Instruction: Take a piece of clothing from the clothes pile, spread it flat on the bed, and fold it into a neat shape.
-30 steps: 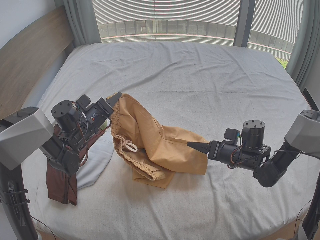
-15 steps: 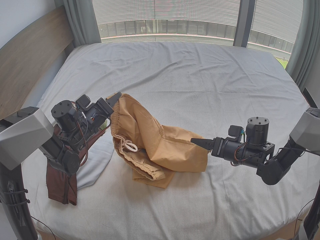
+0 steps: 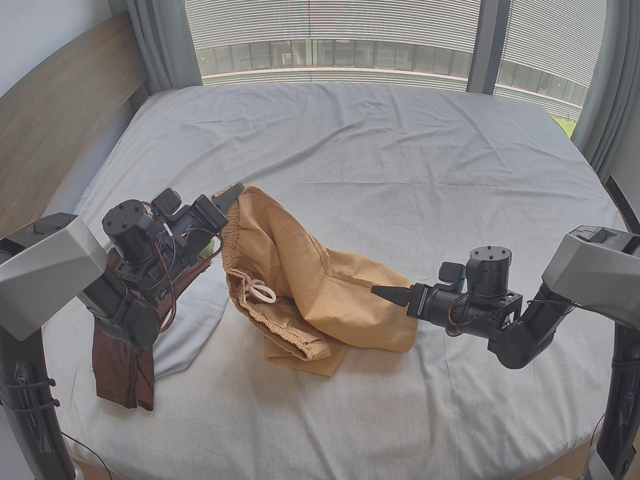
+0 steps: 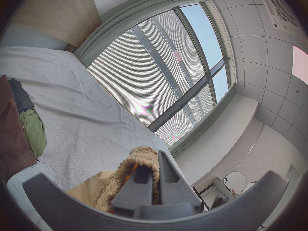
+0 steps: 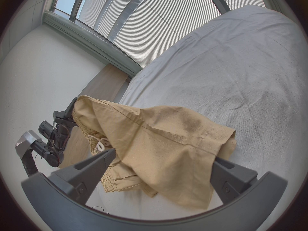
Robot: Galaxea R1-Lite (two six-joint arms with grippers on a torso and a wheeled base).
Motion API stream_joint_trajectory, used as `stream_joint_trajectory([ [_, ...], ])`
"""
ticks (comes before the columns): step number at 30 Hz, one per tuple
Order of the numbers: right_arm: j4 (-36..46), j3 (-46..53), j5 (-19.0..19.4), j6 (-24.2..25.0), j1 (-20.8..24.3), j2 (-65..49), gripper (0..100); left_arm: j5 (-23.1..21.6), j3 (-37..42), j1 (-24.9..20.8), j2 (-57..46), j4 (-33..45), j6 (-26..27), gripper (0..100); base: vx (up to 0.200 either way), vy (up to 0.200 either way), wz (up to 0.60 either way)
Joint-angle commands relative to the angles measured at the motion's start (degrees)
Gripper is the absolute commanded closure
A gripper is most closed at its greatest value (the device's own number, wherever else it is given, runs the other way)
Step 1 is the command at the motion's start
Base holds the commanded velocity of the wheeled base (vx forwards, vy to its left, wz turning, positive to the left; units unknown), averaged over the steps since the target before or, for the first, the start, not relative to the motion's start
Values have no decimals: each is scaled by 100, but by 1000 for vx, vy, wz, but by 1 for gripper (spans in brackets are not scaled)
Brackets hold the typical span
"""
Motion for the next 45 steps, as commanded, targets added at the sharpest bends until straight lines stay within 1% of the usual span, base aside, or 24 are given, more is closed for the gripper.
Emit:
stream_joint_trajectory([
  [1,-7,-257,1,74,-140,434,0,7,0,-5,-10,-3,-11,100,0,0,0],
  [4,-16,-327,1,328,-157,443,0,-2,0,4,-19,-3,-11,100,0,0,0],
  [5,-16,-327,1,328,-157,443,0,-2,0,4,-19,-3,-11,100,0,0,0],
  [6,-86,-397,1,531,-166,452,0,-2,0,4,-28,-3,-20,100,0,0,0],
  [9,-183,-450,10,636,-149,478,0,-2,0,4,-28,-3,-11,100,0,0,0],
  [19,-209,-617,-8,654,-105,663,0,-2,0,4,-63,-3,-20,100,0,0,0],
  [20,-209,-635,-8,654,-113,663,100,-2,0,4,-63,-3,-20,100,0,0,0],
  [24,-253,-644,-8,654,-131,663,100,-2,0,4,-63,-3,-20,100,0,0,0],
  [27,-464,-635,-166,671,-157,663,100,-2,0,-5,-63,-3,-20,100,0,0,0],
  [29,-596,-617,-237,724,-157,654,100,-2,0,-22,-72,-12,-20,100,0,0,0],
  [33,-886,-450,-254,944,-166,478,100,7,0,-58,-177,-12,-11,100,0,0,0],
  [37,-1027,-257,-210,1067,-157,21,100,16,17,-181,-370,-12,-20,100,0,0,0],
  [38,-1079,-143,-149,1093,-149,-181,100,16,35,-242,-520,-12,-20,100,0,0,0],
  [41,-1237,-2,-34,1093,-131,-462,100,25,79,-330,-625,-12,-20,100,0,0,0],
  [42,-1361,121,53,1093,-140,-735,100,25,175,-418,-731,-12,15,100,0,0,0],
  [45,-1387,235,62,1084,-122,-1007,100,25,228,-479,-810,-12,24,100,0,0,0],
])
